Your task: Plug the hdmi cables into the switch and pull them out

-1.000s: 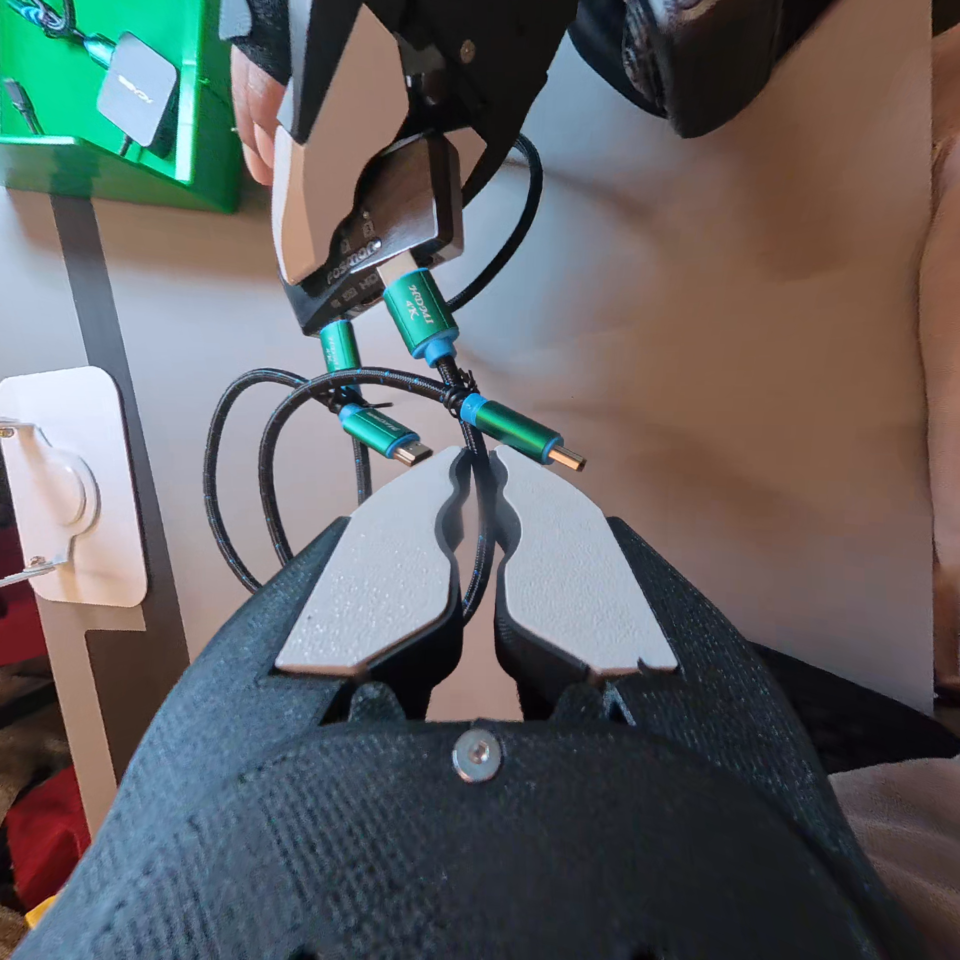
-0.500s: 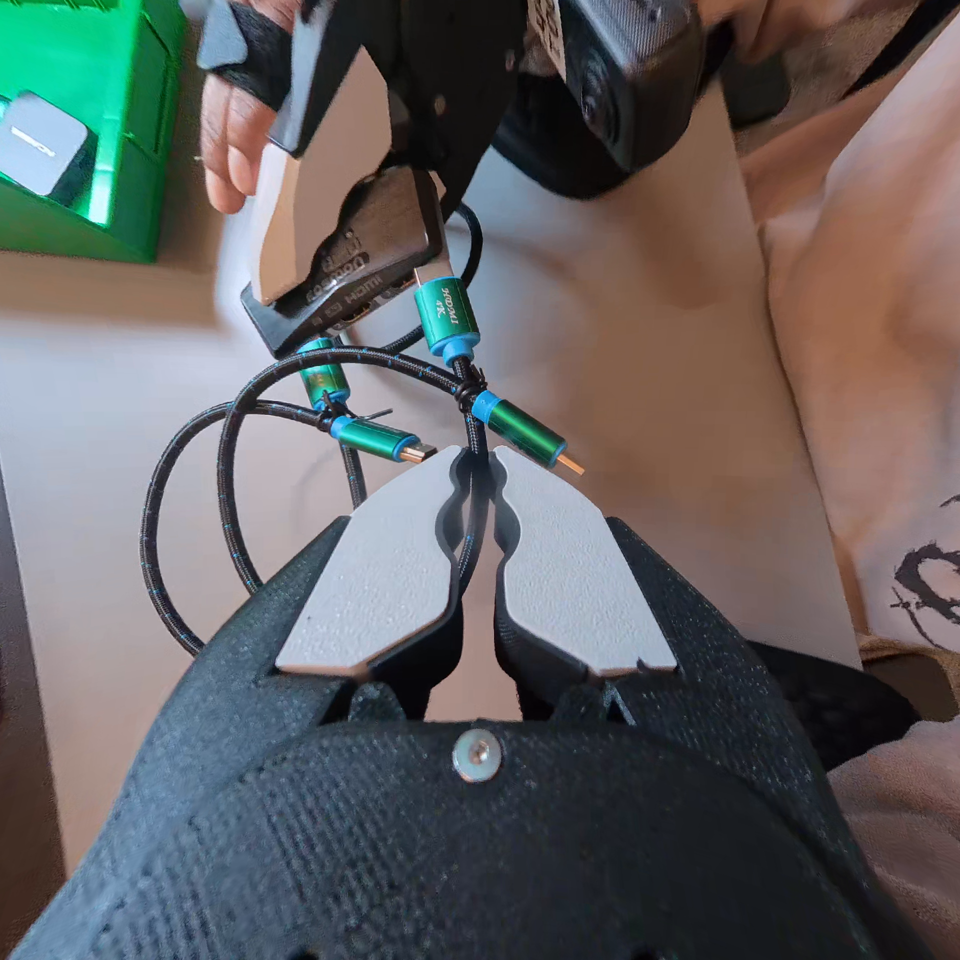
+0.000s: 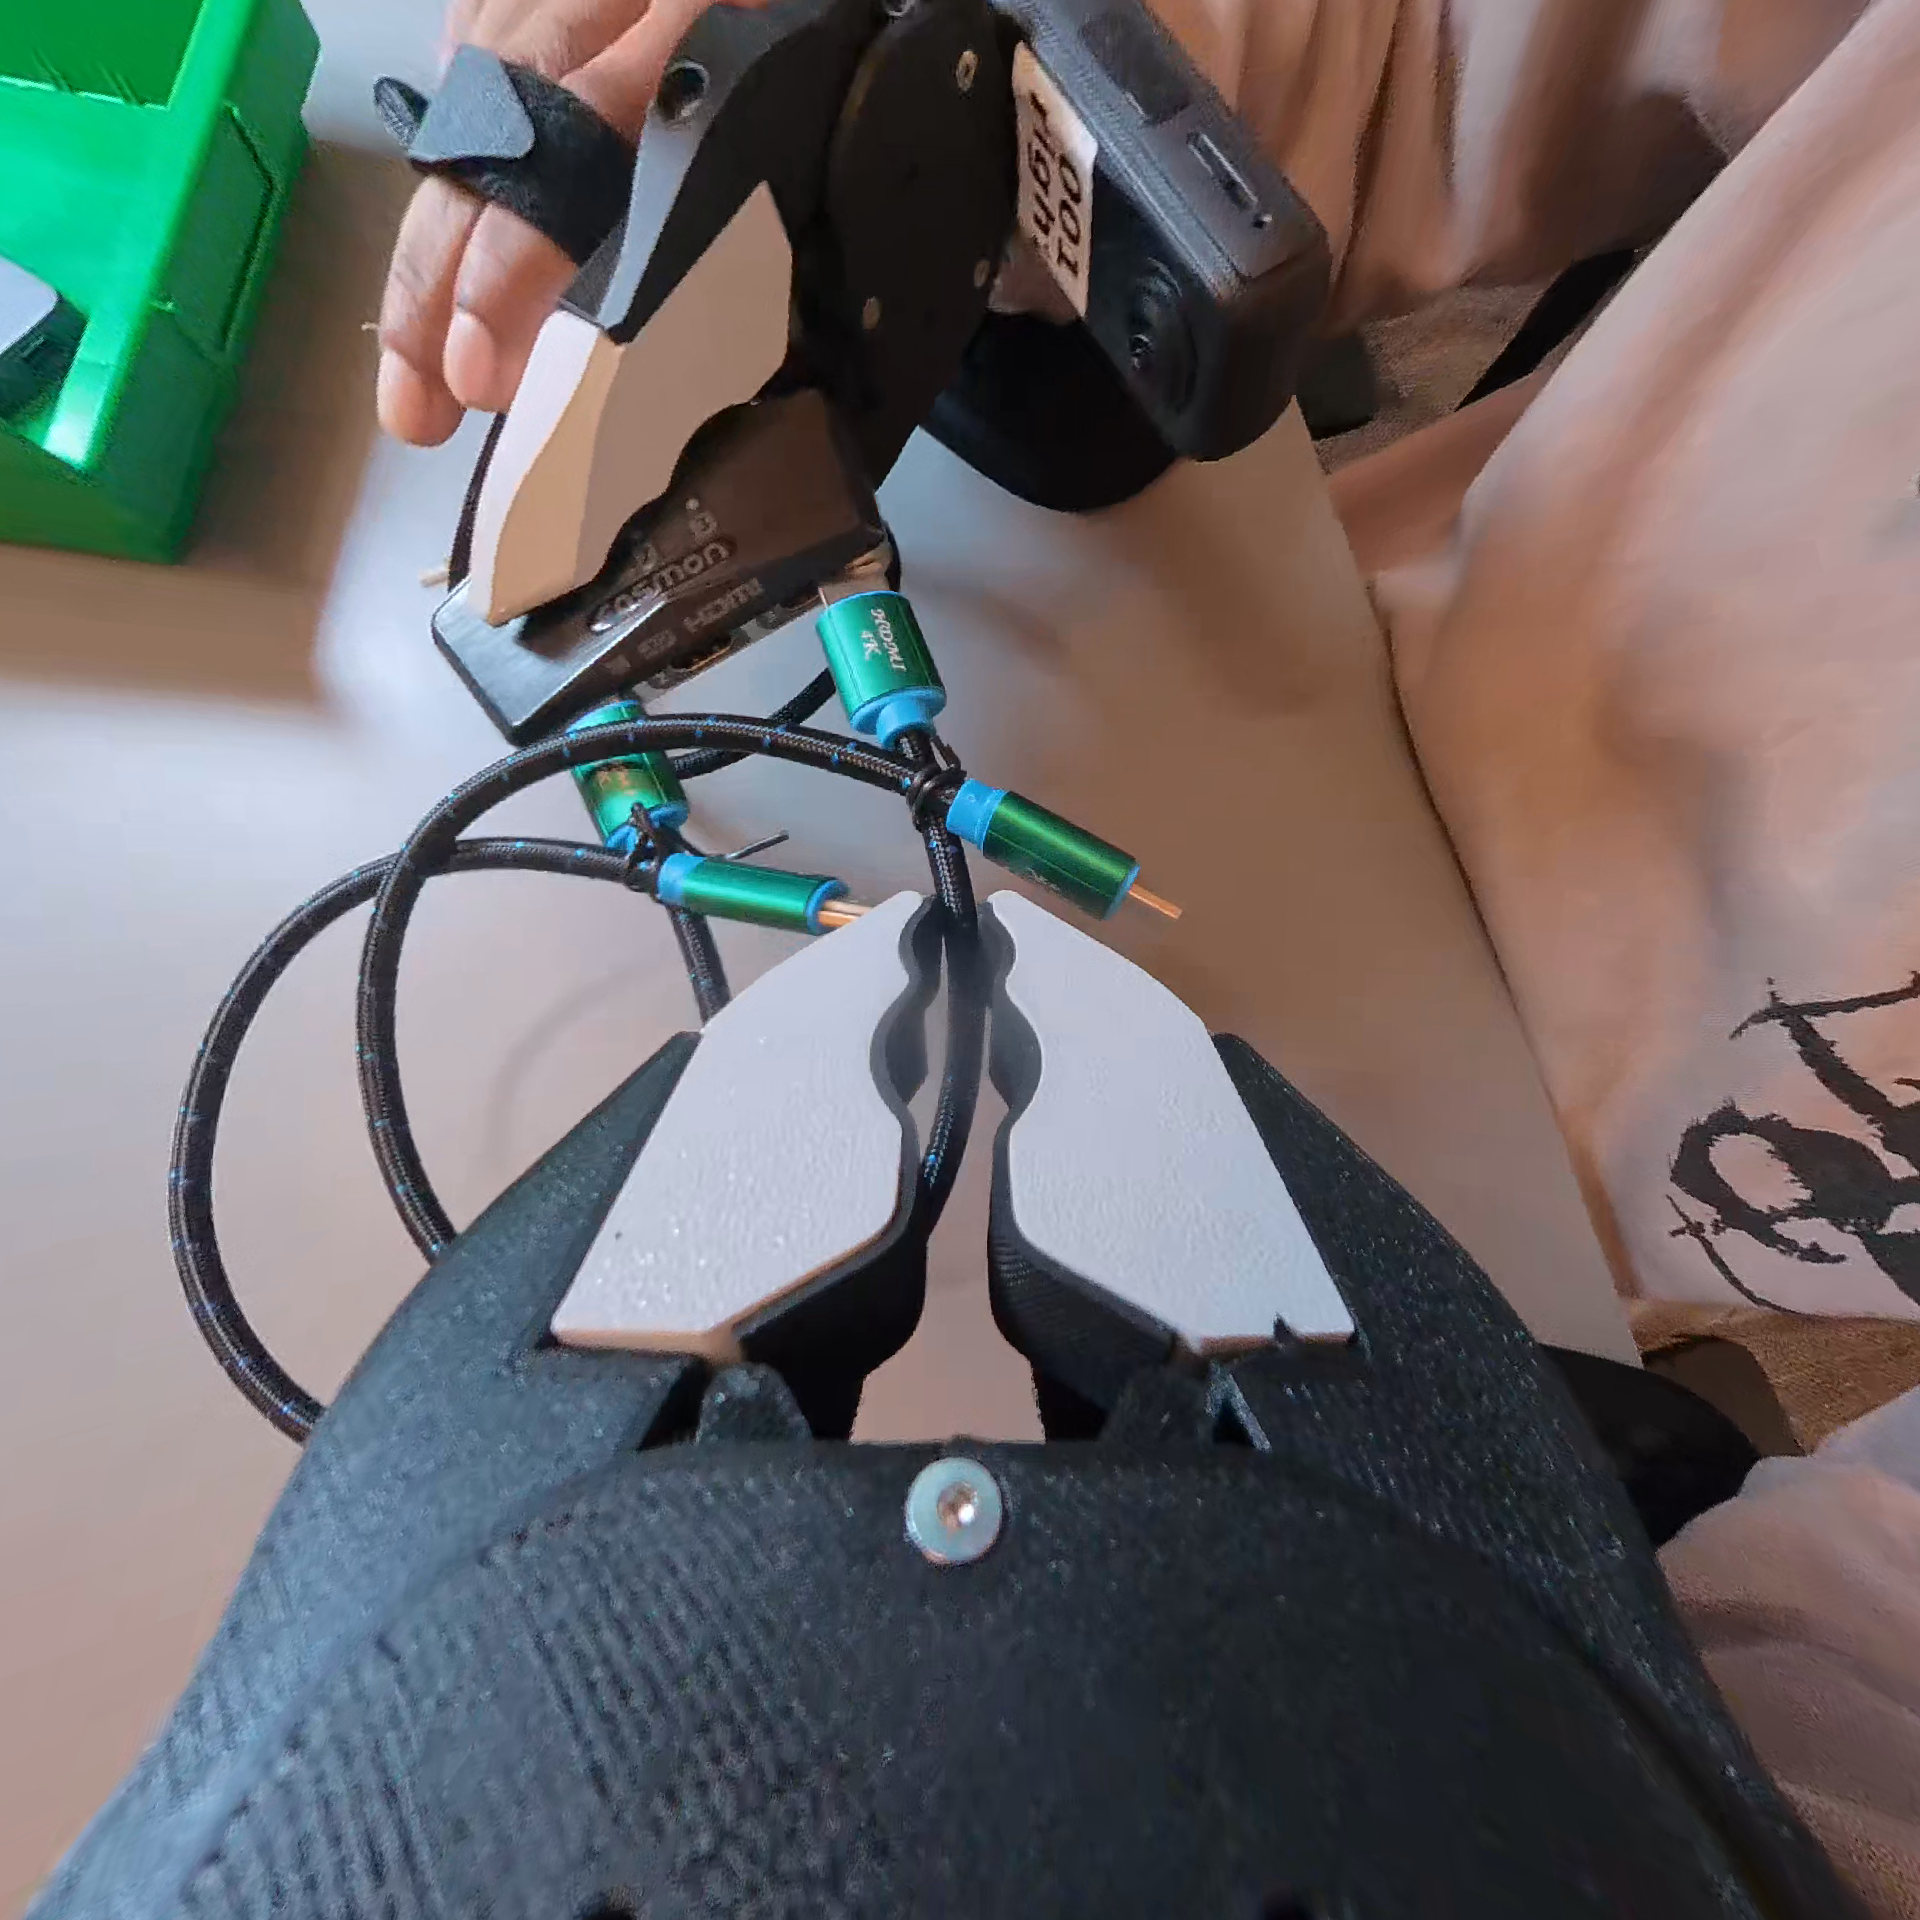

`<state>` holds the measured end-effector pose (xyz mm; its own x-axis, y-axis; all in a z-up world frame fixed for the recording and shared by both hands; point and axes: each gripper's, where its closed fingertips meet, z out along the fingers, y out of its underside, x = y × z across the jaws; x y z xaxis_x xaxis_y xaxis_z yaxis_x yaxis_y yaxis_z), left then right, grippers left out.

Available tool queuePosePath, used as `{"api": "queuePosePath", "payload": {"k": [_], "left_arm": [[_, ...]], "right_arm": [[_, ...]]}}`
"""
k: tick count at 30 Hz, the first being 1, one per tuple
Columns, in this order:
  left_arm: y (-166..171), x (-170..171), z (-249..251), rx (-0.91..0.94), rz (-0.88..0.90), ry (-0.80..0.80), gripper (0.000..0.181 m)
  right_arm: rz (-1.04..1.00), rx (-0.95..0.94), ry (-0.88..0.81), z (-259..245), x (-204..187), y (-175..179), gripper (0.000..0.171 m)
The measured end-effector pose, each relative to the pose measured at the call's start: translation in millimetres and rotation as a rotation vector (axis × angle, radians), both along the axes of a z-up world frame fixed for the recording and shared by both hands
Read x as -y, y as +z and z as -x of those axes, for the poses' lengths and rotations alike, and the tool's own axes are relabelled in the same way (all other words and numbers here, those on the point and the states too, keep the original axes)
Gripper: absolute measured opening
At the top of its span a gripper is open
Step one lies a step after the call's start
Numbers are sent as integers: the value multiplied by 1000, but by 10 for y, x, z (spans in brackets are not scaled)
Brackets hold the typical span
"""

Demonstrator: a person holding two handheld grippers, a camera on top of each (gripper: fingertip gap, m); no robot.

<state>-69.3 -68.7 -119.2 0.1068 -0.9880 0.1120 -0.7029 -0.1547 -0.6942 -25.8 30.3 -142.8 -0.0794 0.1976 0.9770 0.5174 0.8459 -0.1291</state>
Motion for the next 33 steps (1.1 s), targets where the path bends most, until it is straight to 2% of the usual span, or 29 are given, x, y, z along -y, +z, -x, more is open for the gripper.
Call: {"api": "queuePosePath", "payload": {"k": [6, 9, 16, 18, 23, 28, 30, 33], "left_arm": [[58, -115, 13, 166, 70, 78, 7], [8, -138, 38, 172, 84, 118, 7], [130, -378, 73, 276, 59, 352, 7], [106, -350, 57, 252, 9, 372, 6], [59, -359, 99, 47, -295, 401, 7], [205, -302, 76, 192, -143, 439, 7], [225, -421, 127, 195, -166, 528, 7], [230, -432, 112, 223, -130, 532, 7]], "right_arm": [[17, -15, -16, -15, -31, 16, 24], [18, -5, -39, -10, -57, -4, 24], [102, -10, -135, -54, -162, 19, 23], [136, -19, -151, -67, -175, 27, 24], [142, 12, -199, -67, -186, 9, 23], [106, 6, -229, -76, -192, 65, 23], [99, 15, -250, -54, -195, 45, 23], [128, 0, -250, -64, -208, 43, 23]]}}
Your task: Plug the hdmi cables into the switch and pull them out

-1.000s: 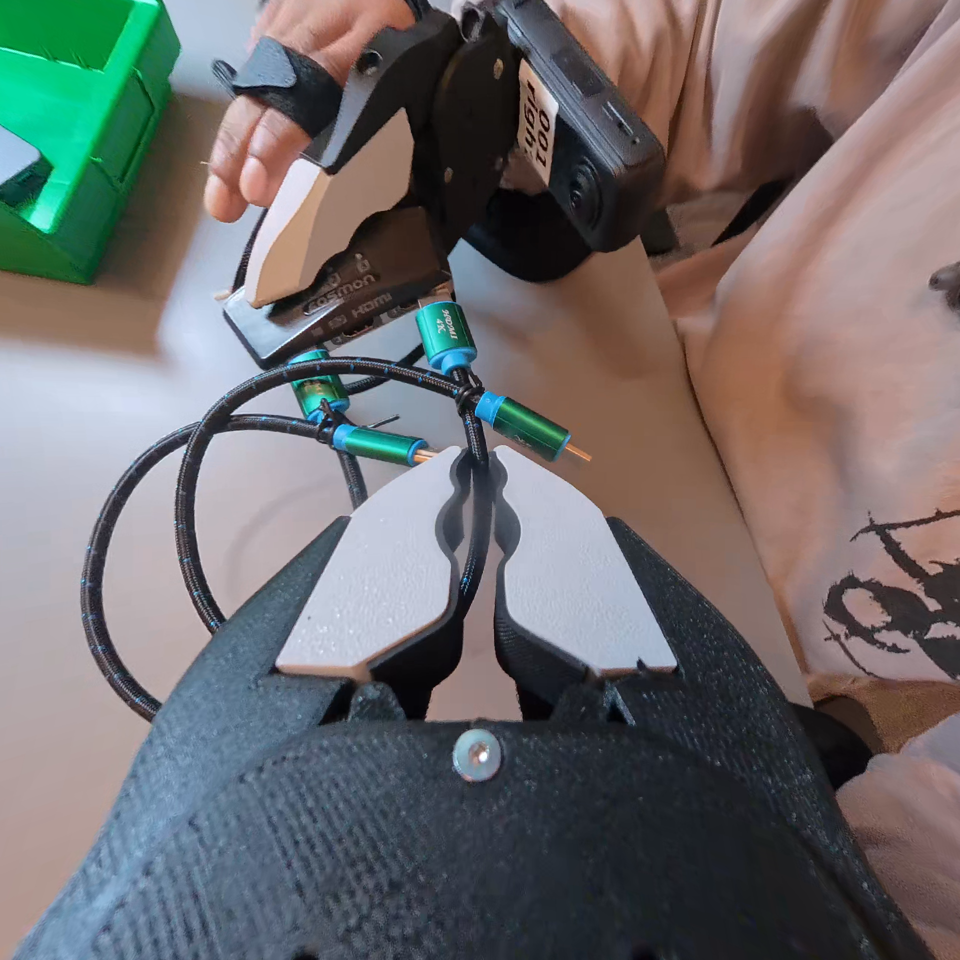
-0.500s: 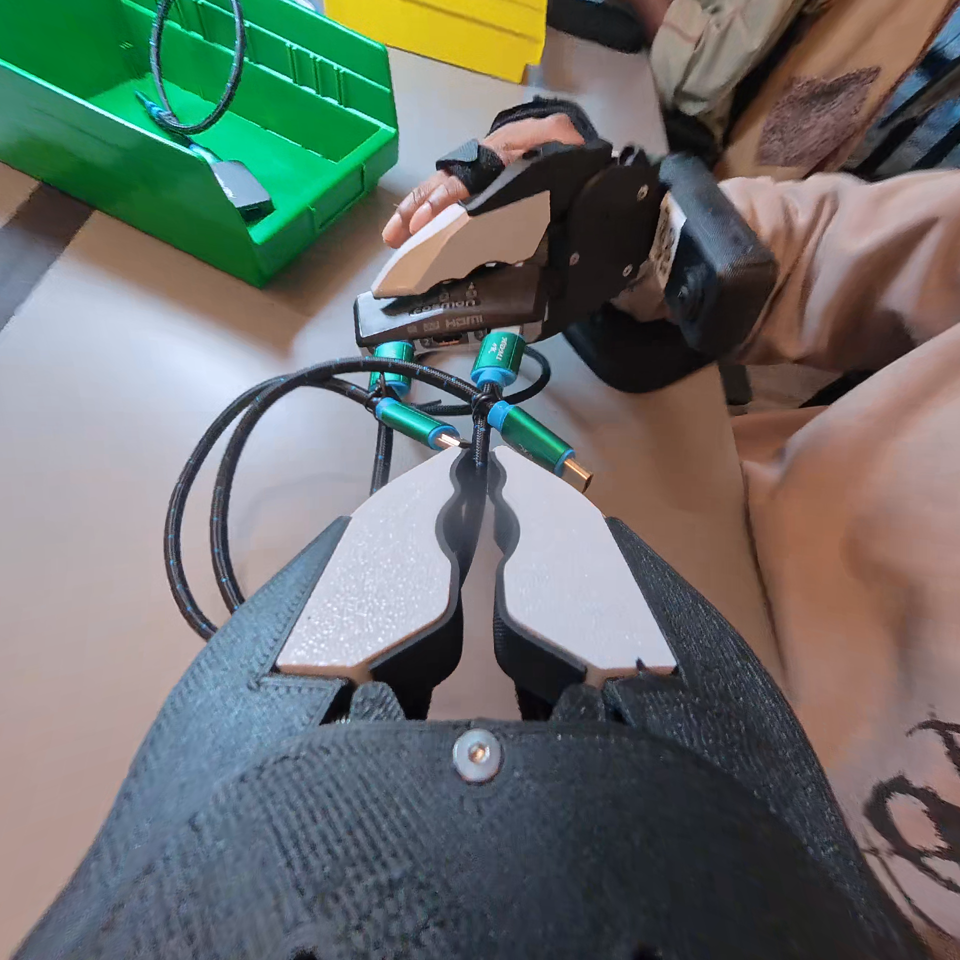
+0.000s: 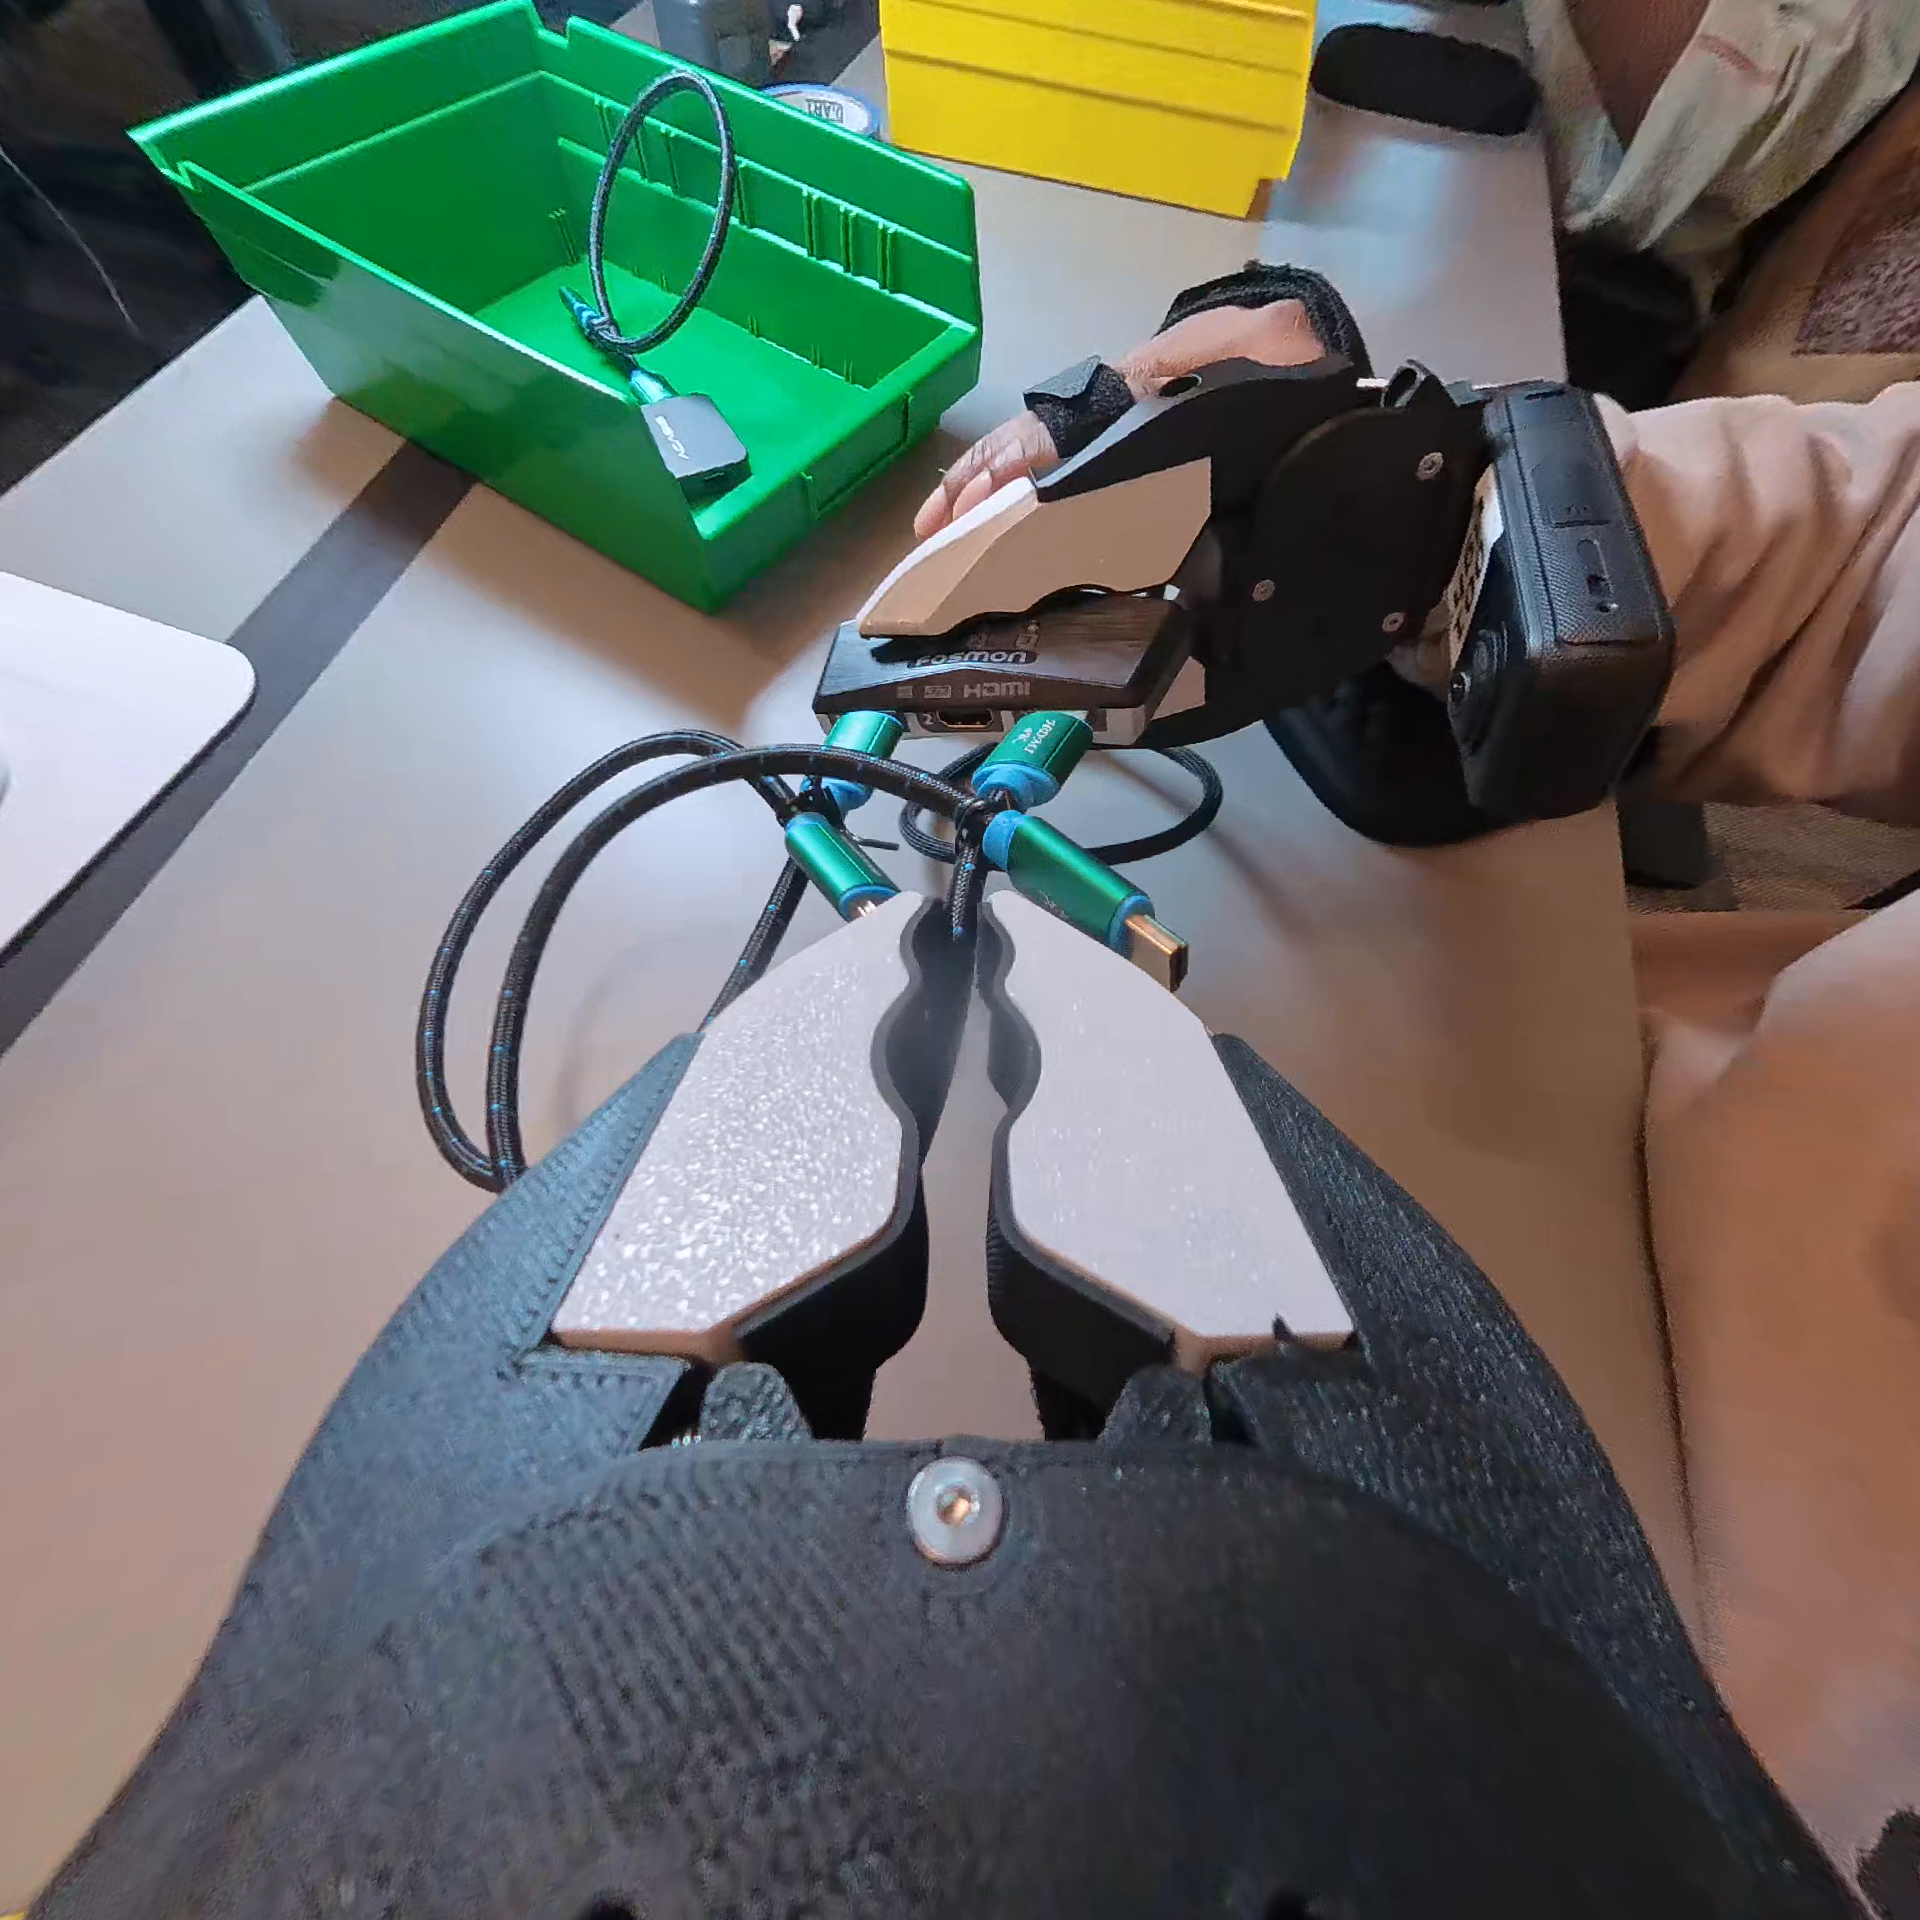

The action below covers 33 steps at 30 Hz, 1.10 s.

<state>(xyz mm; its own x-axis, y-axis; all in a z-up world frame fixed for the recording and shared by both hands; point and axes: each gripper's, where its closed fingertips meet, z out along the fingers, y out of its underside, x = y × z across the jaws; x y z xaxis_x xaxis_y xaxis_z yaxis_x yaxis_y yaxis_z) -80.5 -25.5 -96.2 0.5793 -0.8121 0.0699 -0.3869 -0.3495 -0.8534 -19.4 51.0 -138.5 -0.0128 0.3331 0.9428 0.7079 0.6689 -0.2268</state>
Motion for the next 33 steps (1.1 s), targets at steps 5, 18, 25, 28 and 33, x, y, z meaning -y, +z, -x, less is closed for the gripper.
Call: {"api": "queuePosePath", "payload": {"k": [5, 18, 25, 28, 33], "left_arm": [[-54, 130, -108, -102, -110, -110, 7], [-339, 197, -70, -455, -261, -177, 6], [-257, 193, -85, -305, -180, -109, 6], [-473, 249, -108, -446, -198, -151, 6], [-346, 181, -118, -325, -184, -110, 6]], "right_arm": [[70, -35, 40, -27, 13, 31, 23], [31, 99, 119, 4, 172, -131, 23], [35, 119, 95, -3, 188, -114, 23], [48, 157, 105, -6, 209, -182, 23], [89, 139, 84, -21, 215, -146, 22]]}}
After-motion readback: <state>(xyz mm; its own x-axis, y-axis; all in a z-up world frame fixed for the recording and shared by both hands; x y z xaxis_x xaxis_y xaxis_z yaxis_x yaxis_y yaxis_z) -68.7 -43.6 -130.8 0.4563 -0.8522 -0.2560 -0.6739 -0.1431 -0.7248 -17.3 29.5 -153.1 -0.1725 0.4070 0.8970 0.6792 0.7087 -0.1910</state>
